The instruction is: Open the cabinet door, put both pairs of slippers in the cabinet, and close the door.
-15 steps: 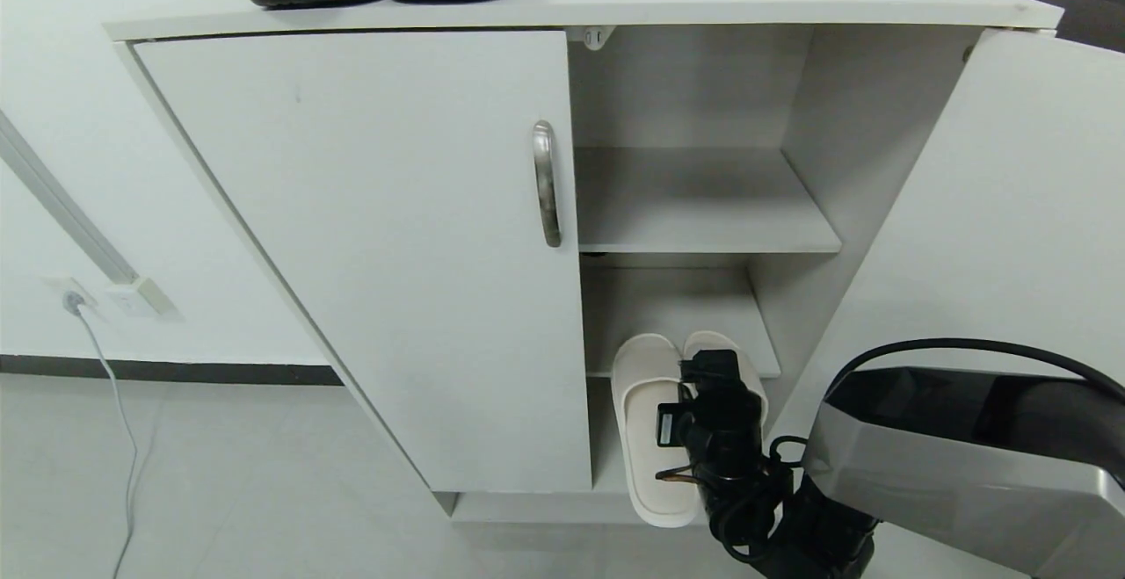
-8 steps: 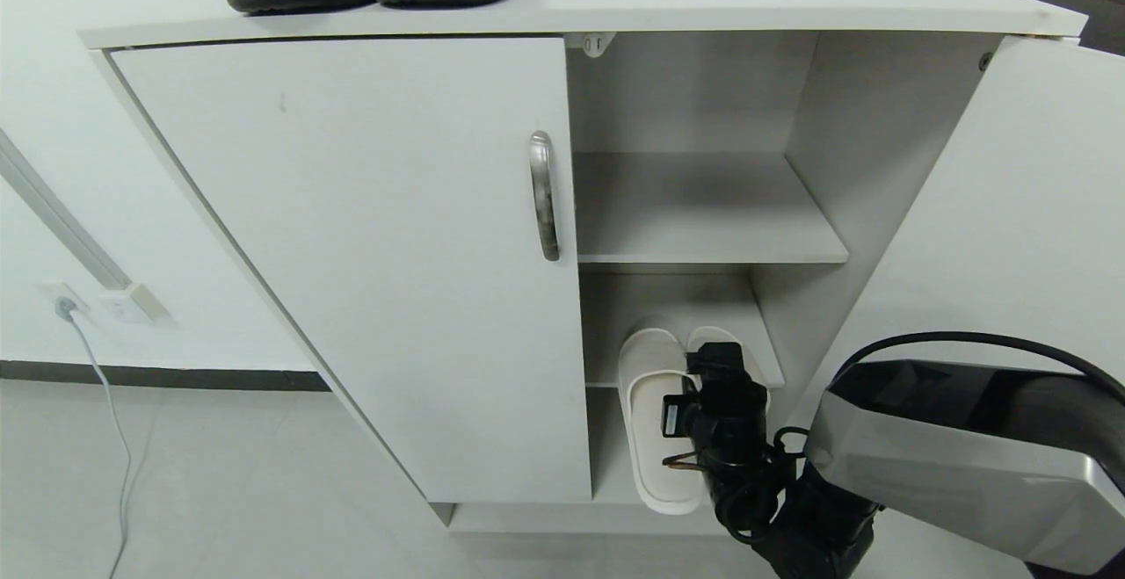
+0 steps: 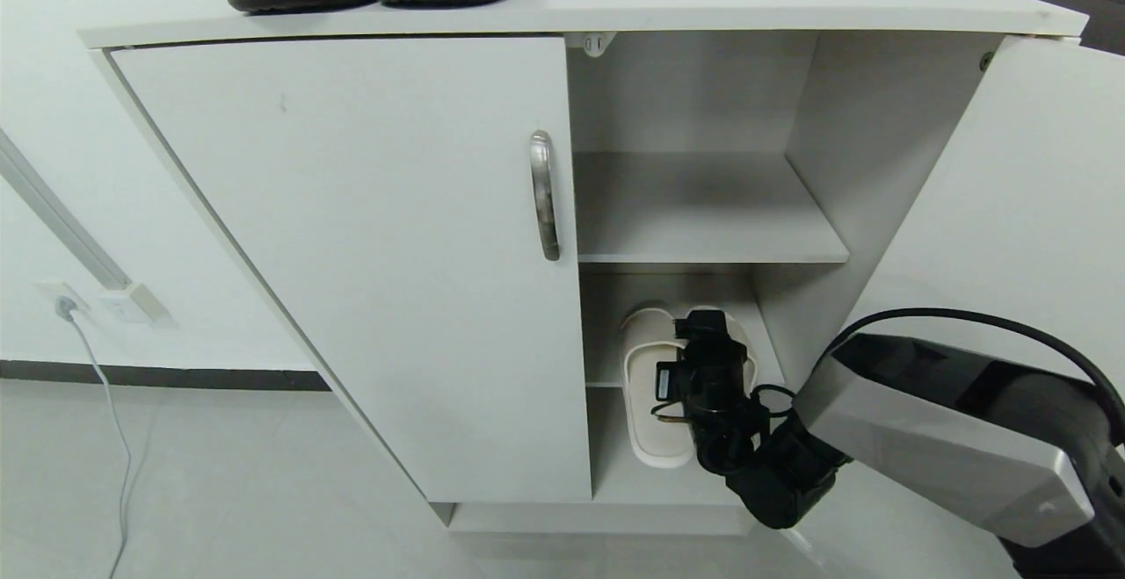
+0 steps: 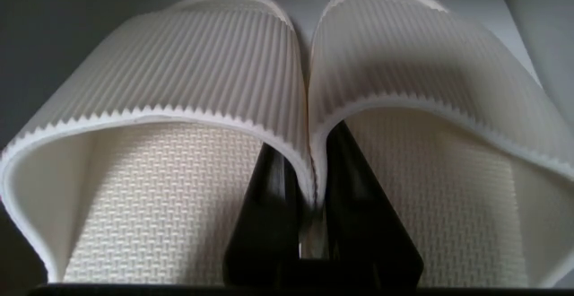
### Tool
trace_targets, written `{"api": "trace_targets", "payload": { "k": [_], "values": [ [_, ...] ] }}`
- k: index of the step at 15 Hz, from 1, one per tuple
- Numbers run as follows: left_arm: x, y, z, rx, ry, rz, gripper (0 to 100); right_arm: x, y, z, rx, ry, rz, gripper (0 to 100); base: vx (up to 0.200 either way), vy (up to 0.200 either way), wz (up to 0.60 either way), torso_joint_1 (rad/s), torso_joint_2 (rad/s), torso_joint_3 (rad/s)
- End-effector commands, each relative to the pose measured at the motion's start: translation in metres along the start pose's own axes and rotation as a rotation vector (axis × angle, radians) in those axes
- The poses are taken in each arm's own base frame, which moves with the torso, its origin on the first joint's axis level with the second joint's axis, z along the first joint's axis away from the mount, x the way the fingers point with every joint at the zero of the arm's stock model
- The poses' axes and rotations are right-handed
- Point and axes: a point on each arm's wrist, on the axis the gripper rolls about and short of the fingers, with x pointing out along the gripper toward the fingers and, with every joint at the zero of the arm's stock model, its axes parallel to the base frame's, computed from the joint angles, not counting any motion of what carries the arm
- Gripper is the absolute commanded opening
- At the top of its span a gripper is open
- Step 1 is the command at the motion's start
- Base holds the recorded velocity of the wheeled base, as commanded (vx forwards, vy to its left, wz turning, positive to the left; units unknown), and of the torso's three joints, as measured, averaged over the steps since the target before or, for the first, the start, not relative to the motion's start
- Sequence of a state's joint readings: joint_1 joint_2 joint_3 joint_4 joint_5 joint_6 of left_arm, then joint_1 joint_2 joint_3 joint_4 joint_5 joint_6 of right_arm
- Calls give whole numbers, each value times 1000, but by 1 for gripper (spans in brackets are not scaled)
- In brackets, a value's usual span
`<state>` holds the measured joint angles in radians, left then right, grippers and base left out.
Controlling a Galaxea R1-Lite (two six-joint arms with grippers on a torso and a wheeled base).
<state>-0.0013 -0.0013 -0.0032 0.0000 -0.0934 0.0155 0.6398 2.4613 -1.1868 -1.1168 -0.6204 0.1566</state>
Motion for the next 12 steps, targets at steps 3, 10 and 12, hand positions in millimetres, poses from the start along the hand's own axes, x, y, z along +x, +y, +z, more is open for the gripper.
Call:
{"api": "trace_targets", "payload": {
  "k": [3,10,12],
  "values": [
    [0,0,0,0,1,0,0,37,5,5,10,-10,-36,0,0,0,0,0,0,0],
    [0,0,0,0,1,0,0,62,6,26,4,-25,-40,0,0,0,0,0,0,0],
    [0,0,0,0,1,0,0,66,5,26,-4,-22,-47,0,0,0,0,0,0,0]
  ]
}}
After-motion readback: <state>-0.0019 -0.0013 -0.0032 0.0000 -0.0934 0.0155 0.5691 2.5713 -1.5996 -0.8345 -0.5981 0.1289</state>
